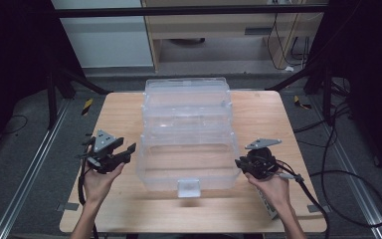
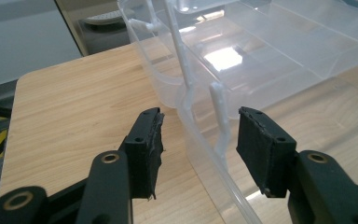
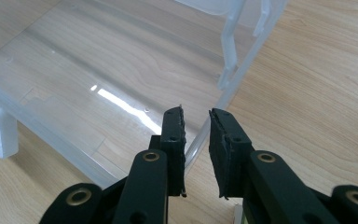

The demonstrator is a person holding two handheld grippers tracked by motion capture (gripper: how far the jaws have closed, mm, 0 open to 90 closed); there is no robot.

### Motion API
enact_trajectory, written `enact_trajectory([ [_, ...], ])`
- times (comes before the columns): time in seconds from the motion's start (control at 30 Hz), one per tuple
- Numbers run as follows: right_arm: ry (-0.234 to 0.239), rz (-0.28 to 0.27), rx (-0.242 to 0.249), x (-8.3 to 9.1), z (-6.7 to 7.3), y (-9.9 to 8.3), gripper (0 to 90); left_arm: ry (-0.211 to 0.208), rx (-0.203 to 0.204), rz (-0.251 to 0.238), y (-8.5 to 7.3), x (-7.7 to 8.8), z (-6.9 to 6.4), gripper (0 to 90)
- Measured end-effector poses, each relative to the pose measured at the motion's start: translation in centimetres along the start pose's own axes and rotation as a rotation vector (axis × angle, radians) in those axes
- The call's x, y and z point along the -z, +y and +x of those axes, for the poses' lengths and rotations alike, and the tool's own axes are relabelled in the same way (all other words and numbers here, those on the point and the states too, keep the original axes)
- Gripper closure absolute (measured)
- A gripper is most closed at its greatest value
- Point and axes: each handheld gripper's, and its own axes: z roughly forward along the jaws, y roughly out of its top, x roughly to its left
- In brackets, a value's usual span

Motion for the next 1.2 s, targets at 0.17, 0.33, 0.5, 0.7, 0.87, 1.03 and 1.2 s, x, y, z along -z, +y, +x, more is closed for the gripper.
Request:
enact_trajectory([
  [0.17, 0.023, -0.003, -0.025, 0.0, -0.2, -0.1, 72.6, -0.002, -0.021, 0.023, -0.3, -0.1, -0.3, 48.2],
  [0.33, 0.052, -0.044, -0.039, 0.7, -0.5, 0.1, 65.0, -0.004, -0.016, 0.047, -0.7, -0.6, 0.0, 47.4],
  [0.5, 0.026, -0.077, -0.030, 1.8, -1.1, 0.2, 58.8, 0.021, -0.004, 0.065, -1.2, -0.7, 0.8, 46.1],
  [0.7, 0.012, -0.079, -0.025, 3.0, -1.8, 0.2, 52.3, 0.037, 0.005, 0.082, -1.6, -1.0, 1.6, 44.1],
  [0.87, -0.026, -0.057, 0.007, 3.6, -1.9, 0.3, 47.4, 0.042, 0.016, 0.094, -1.9, -1.3, 2.1, 42.7],
  [1.03, -0.039, -0.032, 0.014, 4.7, -2.1, 0.3, 41.6, 0.046, 0.023, 0.106, -2.2, -1.5, 2.5, 41.8],
  [1.2, -0.053, -0.007, 0.022, 5.8, -2.2, 0.2, 37.2, 0.066, 0.018, 0.127, -2.5, -1.8, 2.9, 41.1],
])
